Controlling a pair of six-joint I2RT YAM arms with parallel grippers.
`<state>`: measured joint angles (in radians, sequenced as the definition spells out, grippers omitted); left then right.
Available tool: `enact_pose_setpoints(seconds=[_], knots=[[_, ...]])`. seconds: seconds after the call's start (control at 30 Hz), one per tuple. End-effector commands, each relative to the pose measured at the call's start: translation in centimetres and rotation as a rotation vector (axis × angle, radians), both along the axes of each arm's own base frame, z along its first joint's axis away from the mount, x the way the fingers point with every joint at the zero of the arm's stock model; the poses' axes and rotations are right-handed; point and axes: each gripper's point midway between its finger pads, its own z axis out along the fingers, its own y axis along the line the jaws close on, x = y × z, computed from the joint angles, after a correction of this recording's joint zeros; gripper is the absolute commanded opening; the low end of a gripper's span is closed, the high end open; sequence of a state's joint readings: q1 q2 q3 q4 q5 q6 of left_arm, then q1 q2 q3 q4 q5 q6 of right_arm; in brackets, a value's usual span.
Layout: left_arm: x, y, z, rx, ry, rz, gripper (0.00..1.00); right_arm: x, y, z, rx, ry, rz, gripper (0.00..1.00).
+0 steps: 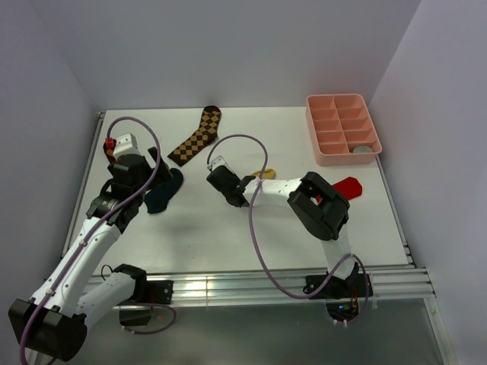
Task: Roll the socks
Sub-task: Roll the sock at the center of the board.
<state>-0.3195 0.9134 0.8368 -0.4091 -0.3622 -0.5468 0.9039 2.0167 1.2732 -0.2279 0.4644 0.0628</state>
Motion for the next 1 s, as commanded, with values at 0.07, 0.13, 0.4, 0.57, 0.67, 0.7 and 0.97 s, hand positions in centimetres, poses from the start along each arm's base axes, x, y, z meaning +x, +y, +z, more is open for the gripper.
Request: enact_pose_setpoints(seconds=[0.07, 0.13, 0.4, 0.57, 0.67, 0.7, 0.97], knots=[[0.8, -1.6, 1.8, -0.062, -0.049, -0.064, 0.98, -3.7, -1.2, -4.4, -0.009, 0.242, 0.014, 0.0], [0.8, -2.2, 1.7, -0.087, -0.039, -0.082, 0.98, -4.3, -0.1, -3.7, 0.06, 0.272, 0.039, 0.0], [0.8, -6.2, -0.3, -0.22, 0.034, -0.194, 0.93, -4.9, 3.0, 0.1, 0.517, 0.452, 0.083, 0.0], [0.8, -9.6, -2.3, -0.256, 0.086, -0.238, 0.93, -4.3, 3.1, 1.5, 0.783, 0.577, 0.061, 0.0], [0.8, -11.7, -4.1, -0.285, 0.132, -0.257, 0.93, -3.8, 2.7, 2.0, 0.913, 0.656, 0.054, 0.0], [0.7, -12.3, -4.7, -0.307, 0.148, -0.264, 0.93, -3.7, 2.6, 2.0, 0.942, 0.681, 0.031, 0.0], [1.3, -16.5, -9.5, -0.42, 0.269, -0.249, 0.86, -2.7, 1.4, 1.5, 1.116, 0.813, -0.023, 0.0]])
